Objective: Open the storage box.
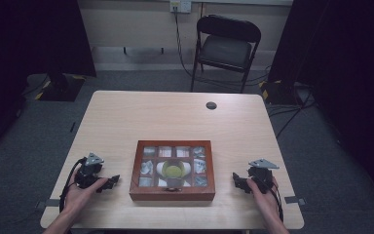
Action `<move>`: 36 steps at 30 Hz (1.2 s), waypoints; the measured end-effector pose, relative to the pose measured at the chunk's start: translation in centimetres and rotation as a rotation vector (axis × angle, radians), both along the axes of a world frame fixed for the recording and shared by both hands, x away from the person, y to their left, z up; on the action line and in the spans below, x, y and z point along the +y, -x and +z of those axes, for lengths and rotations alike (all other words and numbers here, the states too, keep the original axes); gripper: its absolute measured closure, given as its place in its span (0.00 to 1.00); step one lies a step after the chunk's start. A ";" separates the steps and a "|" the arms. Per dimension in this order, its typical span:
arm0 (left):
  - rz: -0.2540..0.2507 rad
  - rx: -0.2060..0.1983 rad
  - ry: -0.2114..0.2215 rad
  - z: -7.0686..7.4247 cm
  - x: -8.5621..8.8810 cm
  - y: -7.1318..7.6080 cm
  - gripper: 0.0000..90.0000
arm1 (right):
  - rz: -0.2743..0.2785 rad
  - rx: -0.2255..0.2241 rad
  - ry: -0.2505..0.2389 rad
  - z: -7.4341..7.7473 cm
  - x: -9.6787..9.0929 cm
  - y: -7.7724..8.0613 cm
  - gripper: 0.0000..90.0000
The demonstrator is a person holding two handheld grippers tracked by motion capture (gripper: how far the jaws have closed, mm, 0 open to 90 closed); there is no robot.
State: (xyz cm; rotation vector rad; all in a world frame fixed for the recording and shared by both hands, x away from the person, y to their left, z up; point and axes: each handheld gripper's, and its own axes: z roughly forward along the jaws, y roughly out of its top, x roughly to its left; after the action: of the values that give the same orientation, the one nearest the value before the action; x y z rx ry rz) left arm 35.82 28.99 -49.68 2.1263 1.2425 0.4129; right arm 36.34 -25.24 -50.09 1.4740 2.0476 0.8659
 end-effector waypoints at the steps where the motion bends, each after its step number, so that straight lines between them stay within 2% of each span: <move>1: 0.001 0.004 0.009 0.0 0.0 0.0 0.19 | 0.000 0.000 0.000 0.0 0.0 0.0 0.13; 3: -0.018 0.027 0.040 0.4 0.2 -0.1 0.21 | 0.003 0.000 0.002 0.0 0.0 0.0 0.13; 5: -0.016 0.024 0.051 0.5 0.2 -0.1 0.23 | 0.003 0.000 0.002 0.0 0.0 0.0 0.13; 10: -0.030 0.052 0.052 0.7 0.1 0.0 0.26 | 0.003 0.000 0.002 0.0 0.0 0.0 0.13; 11: -0.052 0.050 0.056 0.9 -0.1 0.0 0.27 | 0.004 0.000 0.002 0.0 0.0 0.0 0.13; 15: -0.076 0.026 0.048 1.4 -0.4 0.2 0.28 | 0.006 0.000 0.003 0.0 0.0 0.0 0.13; 19: -0.084 0.031 0.082 1.8 -0.4 0.4 0.31 | 0.008 0.000 0.002 0.0 0.0 0.0 0.13; 20: -0.085 0.008 0.082 2.1 -0.5 0.5 0.33 | 0.008 0.000 0.002 0.0 0.0 0.0 0.13; 21: -0.085 0.008 0.082 2.1 -0.5 0.5 0.34 | 0.010 0.001 0.002 0.0 0.0 0.0 0.13; 22: -0.084 -0.012 0.081 2.3 -0.6 0.6 0.34 | 0.010 0.001 0.002 0.0 0.0 0.0 0.13; 23: -0.094 -0.023 0.101 2.6 -0.6 0.7 0.34 | 0.011 0.001 0.001 0.0 0.0 0.0 0.13; 26: -0.107 -0.022 0.119 2.9 -0.7 0.9 0.35 | 0.011 0.001 0.001 0.0 0.0 0.0 0.13; 28: -0.105 -0.023 0.115 3.0 -0.7 0.9 0.35 | 0.012 0.001 0.001 0.0 0.0 0.0 0.13; 29: -0.111 -0.009 0.112 3.1 -0.9 1.0 0.36 | 0.011 0.001 0.001 0.0 0.0 0.0 0.13; 32: -0.115 -0.018 0.105 3.4 -1.1 1.2 0.38 | 0.011 0.001 0.001 0.0 0.0 0.0 0.13; 33: -0.119 -0.019 0.128 3.6 -1.2 1.3 0.39 | 0.012 0.001 0.001 0.0 0.0 0.0 0.13; 36: -0.130 -0.020 0.146 3.8 -1.3 1.4 0.41 | 0.012 0.000 0.001 0.0 0.0 0.0 0.13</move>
State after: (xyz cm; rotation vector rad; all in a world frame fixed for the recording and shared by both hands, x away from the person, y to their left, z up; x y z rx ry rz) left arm 34.37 27.71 -45.83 2.0592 1.0817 0.2781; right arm 36.32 -25.23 -50.09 1.4622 2.0595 0.8689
